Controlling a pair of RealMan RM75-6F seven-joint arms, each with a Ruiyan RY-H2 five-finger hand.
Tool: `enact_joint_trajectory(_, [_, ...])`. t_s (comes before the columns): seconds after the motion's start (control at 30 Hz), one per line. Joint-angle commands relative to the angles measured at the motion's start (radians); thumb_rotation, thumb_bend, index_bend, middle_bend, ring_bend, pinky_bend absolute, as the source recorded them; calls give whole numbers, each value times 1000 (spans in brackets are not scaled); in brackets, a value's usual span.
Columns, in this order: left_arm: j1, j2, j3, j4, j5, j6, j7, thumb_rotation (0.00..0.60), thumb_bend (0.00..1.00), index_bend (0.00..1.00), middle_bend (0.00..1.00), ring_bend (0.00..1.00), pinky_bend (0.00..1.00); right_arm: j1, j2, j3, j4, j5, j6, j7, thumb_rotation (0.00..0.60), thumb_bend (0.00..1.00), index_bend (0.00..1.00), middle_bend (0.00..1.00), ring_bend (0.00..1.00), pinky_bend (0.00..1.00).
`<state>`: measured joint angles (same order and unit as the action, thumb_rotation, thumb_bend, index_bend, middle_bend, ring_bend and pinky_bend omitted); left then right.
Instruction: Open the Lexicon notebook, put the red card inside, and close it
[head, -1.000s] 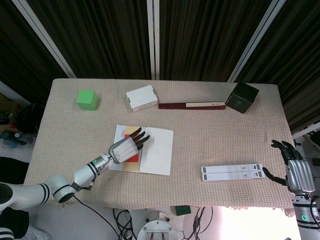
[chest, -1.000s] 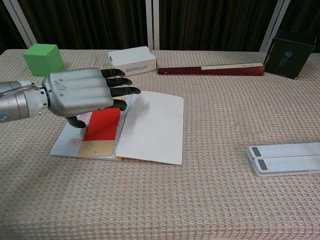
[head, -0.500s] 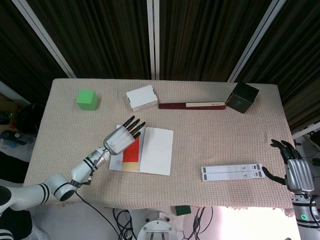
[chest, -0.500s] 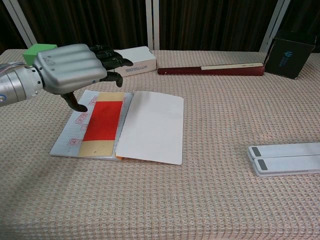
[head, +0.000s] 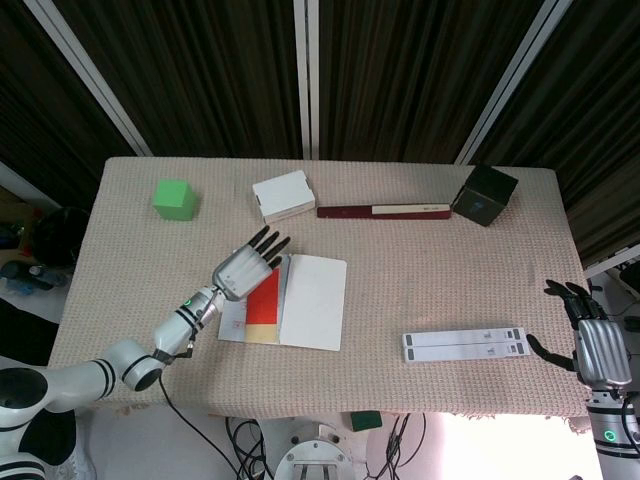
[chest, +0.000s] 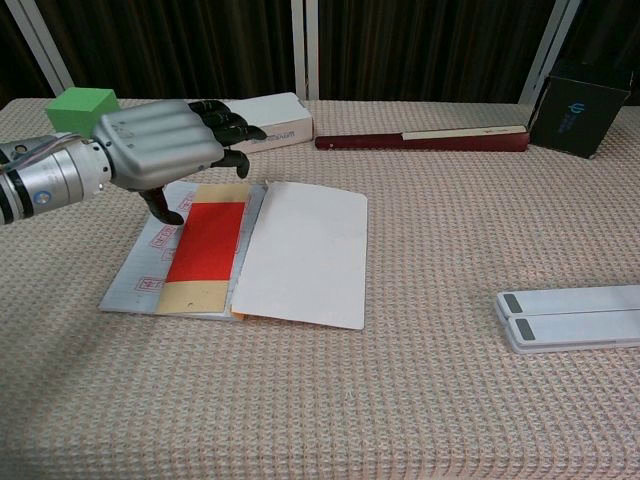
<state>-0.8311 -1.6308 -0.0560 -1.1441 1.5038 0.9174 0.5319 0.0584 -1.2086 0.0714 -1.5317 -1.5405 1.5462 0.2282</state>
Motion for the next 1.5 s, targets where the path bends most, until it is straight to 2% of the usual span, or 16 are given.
enact_joint_trajectory(0.03, [-4,-6,6,21,4,-2,17,600,95,259,0,0,63,-1,-1,0,2,1,-1,2,600,160,175,238,132,252])
enact_joint_trajectory(0.5, [-20,-40,9,51,3,-13,-2,600,95,259,0,0,63,0,-8,0,12,3,-6,7,600,160,175,238,133,252])
enact_joint_trajectory(1.1, [-60,-82,-13,71,10,-7,-23,600,94,259,0,0,63,-1,-12,4,28,17,-13,25,600,160,175,238,132,252])
enact_joint_trajectory(1.2, [-42,-58,-20,35,8,33,-35,600,94,260,0,0,63,2,-13,5,32,16,-17,29,600,159,175,238,133,252])
enact_joint_trajectory(1.3, [-8,-6,-16,-59,7,82,-67,600,94,259,0,0,65,9,-15,8,36,14,-23,33,600,160,175,238,133,252])
enact_joint_trajectory(1.5, [51,103,38,-252,54,147,-93,600,95,260,0,0,69,23,-15,12,35,4,-31,29,600,159,175,238,132,252])
